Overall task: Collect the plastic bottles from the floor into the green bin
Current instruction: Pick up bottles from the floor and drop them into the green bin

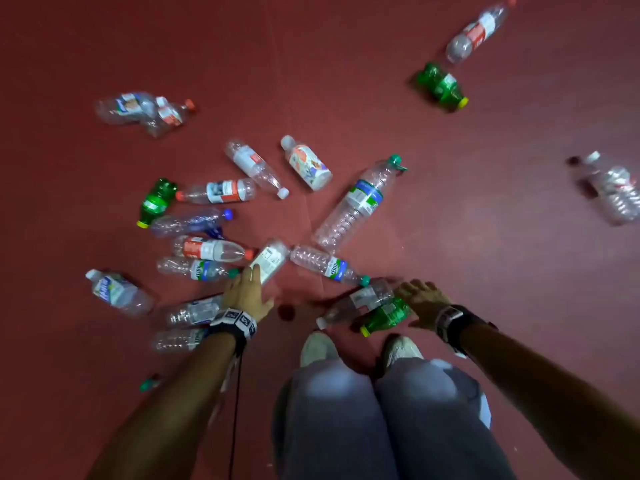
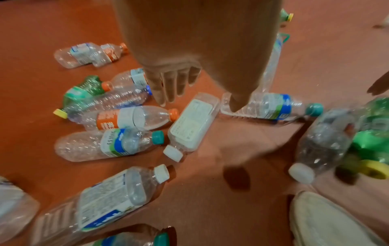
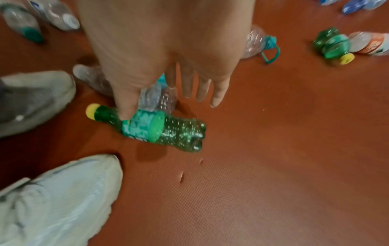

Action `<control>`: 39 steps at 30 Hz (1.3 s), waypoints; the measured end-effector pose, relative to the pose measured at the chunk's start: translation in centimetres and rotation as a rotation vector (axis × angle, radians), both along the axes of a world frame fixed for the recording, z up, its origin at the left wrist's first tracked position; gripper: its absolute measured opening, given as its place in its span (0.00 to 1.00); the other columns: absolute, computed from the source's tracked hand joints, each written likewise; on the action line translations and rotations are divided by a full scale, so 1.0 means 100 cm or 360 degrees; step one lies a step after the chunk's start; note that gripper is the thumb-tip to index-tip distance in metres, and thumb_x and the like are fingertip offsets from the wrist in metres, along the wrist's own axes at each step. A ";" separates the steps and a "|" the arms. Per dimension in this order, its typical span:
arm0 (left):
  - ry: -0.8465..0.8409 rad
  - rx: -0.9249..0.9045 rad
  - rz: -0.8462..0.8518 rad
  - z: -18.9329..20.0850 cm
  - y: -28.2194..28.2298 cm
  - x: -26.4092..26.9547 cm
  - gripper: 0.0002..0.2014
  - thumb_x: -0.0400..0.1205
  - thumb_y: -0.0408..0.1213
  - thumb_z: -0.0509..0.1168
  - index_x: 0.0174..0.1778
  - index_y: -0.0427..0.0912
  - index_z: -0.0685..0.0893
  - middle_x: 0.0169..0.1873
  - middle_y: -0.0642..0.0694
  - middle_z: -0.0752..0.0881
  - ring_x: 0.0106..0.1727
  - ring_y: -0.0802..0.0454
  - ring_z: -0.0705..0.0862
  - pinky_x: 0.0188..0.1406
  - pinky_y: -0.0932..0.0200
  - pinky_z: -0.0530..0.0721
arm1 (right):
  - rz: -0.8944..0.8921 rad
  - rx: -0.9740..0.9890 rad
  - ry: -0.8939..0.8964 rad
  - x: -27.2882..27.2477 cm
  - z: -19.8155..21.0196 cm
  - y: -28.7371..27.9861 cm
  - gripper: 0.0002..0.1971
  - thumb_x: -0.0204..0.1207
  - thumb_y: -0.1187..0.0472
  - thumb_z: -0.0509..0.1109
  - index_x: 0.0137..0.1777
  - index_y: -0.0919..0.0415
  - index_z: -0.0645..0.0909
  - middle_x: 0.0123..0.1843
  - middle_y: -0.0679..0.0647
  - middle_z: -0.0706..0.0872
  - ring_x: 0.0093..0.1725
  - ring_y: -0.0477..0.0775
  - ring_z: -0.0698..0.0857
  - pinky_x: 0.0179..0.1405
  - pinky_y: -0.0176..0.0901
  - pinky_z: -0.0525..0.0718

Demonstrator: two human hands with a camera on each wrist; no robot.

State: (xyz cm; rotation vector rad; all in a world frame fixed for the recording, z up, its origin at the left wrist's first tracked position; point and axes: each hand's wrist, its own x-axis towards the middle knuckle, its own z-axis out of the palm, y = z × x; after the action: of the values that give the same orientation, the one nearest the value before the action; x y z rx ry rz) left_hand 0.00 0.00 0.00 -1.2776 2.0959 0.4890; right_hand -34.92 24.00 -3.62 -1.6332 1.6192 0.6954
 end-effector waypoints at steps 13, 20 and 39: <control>-0.0054 -0.0068 0.0215 -0.096 -0.023 -0.017 0.49 0.72 0.56 0.79 0.80 0.30 0.66 0.77 0.30 0.70 0.74 0.31 0.73 0.73 0.39 0.76 | -0.0391 0.0268 -0.0272 -0.023 -0.082 -0.030 0.19 0.79 0.48 0.69 0.69 0.32 0.79 0.64 0.41 0.90 0.45 0.39 0.92 0.37 0.37 0.90; -0.0027 0.0069 0.0526 -0.034 -0.008 -0.021 0.39 0.71 0.50 0.81 0.68 0.35 0.67 0.57 0.35 0.86 0.55 0.33 0.88 0.45 0.50 0.84 | -0.0705 0.0403 -0.0186 -0.036 -0.012 -0.039 0.32 0.76 0.63 0.76 0.77 0.38 0.73 0.63 0.51 0.90 0.60 0.54 0.89 0.56 0.45 0.87; 0.1098 0.0069 0.0659 0.563 -0.045 -0.128 0.35 0.72 0.56 0.71 0.73 0.48 0.68 0.62 0.43 0.81 0.58 0.41 0.84 0.56 0.45 0.87 | -0.2148 -0.0705 -0.0870 -0.021 0.554 -0.149 0.29 0.70 0.61 0.86 0.68 0.56 0.78 0.60 0.55 0.90 0.44 0.50 0.84 0.39 0.31 0.84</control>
State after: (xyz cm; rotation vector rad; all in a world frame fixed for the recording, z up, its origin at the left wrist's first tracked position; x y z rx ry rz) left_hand -12.82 -4.47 56.34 -1.6931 2.3175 1.3030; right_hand -37.00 9.06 51.75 -0.5280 1.9917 -0.7610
